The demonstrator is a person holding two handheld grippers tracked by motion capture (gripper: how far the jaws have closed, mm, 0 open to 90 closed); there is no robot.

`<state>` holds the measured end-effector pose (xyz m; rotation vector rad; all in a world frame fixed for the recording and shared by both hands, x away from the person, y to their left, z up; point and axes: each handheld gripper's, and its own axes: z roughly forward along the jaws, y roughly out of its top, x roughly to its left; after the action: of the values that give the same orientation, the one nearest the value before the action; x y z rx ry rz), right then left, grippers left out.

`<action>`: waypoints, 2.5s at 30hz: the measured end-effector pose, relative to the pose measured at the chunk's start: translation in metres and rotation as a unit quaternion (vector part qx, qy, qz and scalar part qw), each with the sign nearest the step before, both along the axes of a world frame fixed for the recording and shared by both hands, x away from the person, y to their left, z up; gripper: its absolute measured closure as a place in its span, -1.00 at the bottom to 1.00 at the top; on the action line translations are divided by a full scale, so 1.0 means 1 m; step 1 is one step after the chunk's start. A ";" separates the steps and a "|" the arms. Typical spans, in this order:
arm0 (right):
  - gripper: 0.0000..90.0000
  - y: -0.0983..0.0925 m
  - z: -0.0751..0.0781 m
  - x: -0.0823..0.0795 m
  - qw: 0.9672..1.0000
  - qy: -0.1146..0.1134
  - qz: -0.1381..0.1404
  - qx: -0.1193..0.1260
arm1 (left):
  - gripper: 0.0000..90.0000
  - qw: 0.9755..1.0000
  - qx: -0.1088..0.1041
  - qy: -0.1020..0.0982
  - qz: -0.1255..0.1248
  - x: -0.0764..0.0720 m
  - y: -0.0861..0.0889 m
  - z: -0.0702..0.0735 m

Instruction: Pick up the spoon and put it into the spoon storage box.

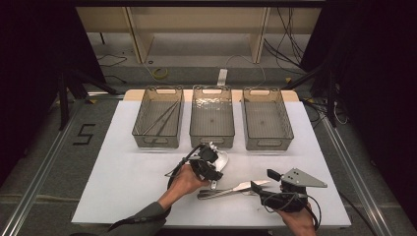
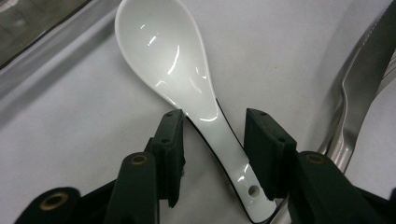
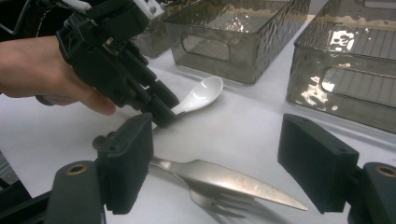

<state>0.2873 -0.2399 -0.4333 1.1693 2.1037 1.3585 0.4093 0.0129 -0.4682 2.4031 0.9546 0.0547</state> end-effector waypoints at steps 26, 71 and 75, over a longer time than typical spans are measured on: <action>-0.39 0.000 0.000 0.000 1.000 -0.001 -0.001 0.000 | 0.89 0.999 0.029 -0.020 -0.026 -0.005 -0.004 -0.002; -0.39 0.000 0.000 0.000 1.000 0.001 0.001 -0.001 | 0.90 0.990 -0.091 -0.088 0.063 0.060 0.049 0.084; -0.39 0.001 0.000 0.000 1.000 0.000 0.002 0.000 | 0.90 0.989 -0.088 -0.088 0.076 0.070 0.053 0.087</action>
<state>0.2873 -0.2394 -0.4336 1.1656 2.1066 1.3617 0.4796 0.0654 -0.3810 2.1235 1.0123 0.2263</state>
